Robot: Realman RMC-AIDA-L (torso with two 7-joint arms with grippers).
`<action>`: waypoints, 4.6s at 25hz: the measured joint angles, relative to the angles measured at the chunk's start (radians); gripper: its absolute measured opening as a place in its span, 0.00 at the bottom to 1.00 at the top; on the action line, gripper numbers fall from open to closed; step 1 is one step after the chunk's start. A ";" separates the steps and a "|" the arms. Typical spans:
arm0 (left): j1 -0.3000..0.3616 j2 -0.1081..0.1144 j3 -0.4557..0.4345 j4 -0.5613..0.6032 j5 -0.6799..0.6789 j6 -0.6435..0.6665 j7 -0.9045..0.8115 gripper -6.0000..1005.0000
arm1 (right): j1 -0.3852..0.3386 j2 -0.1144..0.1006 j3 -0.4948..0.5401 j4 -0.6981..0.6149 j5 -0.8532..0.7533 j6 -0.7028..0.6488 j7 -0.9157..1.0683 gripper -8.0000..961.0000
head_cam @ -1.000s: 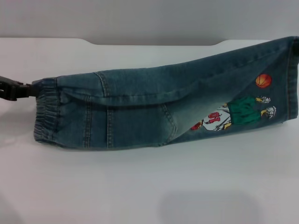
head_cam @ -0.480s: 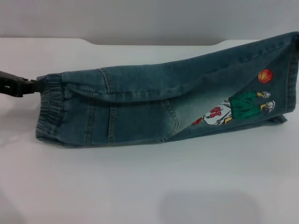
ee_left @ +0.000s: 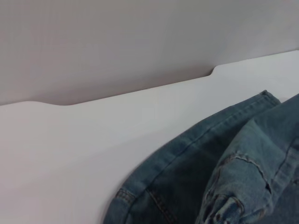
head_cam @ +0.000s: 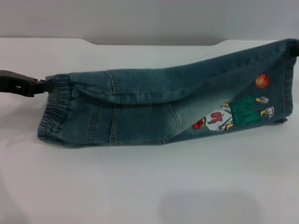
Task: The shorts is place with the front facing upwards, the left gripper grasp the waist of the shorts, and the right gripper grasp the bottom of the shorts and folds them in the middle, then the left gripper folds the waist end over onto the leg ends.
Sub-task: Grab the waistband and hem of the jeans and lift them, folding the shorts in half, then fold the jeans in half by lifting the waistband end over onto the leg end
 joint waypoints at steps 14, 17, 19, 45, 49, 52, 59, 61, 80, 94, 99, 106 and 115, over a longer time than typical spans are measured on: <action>0.008 -0.023 0.053 -0.034 0.003 -0.087 0.000 0.05 | 0.032 0.006 -0.102 0.115 -0.002 0.198 -0.020 0.04; 0.006 -0.023 0.058 -0.051 0.003 -0.108 0.000 0.05 | 0.038 0.006 -0.109 0.137 -0.002 0.227 -0.022 0.04; 0.004 -0.023 0.060 -0.060 0.003 -0.122 0.000 0.05 | 0.041 0.006 -0.113 0.150 -0.002 0.246 -0.023 0.04; 0.019 -0.016 0.064 -0.085 0.003 -0.224 -0.008 0.07 | 0.043 0.012 -0.114 0.201 0.007 0.364 -0.029 0.07; 0.027 -0.013 0.061 -0.085 0.003 -0.225 -0.009 0.07 | 0.043 0.014 -0.113 0.207 0.009 0.373 -0.028 0.07; 0.032 -0.011 0.060 -0.085 0.004 -0.225 -0.010 0.07 | 0.043 0.014 -0.114 0.212 0.010 0.377 -0.027 0.08; 0.047 -0.006 0.058 -0.084 0.005 -0.226 -0.011 0.07 | 0.043 0.014 -0.107 0.217 0.010 0.377 -0.025 0.08; 0.049 -0.005 0.057 -0.084 0.005 -0.227 -0.011 0.08 | 0.043 0.014 -0.107 0.217 0.010 0.378 -0.025 0.09; 0.040 -0.008 0.069 -0.088 0.028 -0.238 -0.009 0.09 | 0.055 0.012 -0.117 0.230 0.002 0.386 0.003 0.11; 0.047 -0.020 0.060 -0.095 0.031 -0.292 -0.014 0.45 | 0.052 0.014 -0.129 0.231 0.003 0.390 0.009 0.47; 0.048 -0.020 0.060 -0.095 0.030 -0.292 -0.014 0.59 | 0.048 0.016 -0.135 0.218 0.018 0.390 -0.001 0.56; 0.028 0.009 0.068 -0.085 0.034 -0.226 -0.042 0.73 | -0.005 0.019 -0.205 0.164 0.223 0.380 -0.127 0.56; -0.031 0.092 0.075 -0.109 0.111 -0.038 -0.088 0.84 | -0.075 0.019 -0.337 0.147 0.491 0.379 -0.337 0.56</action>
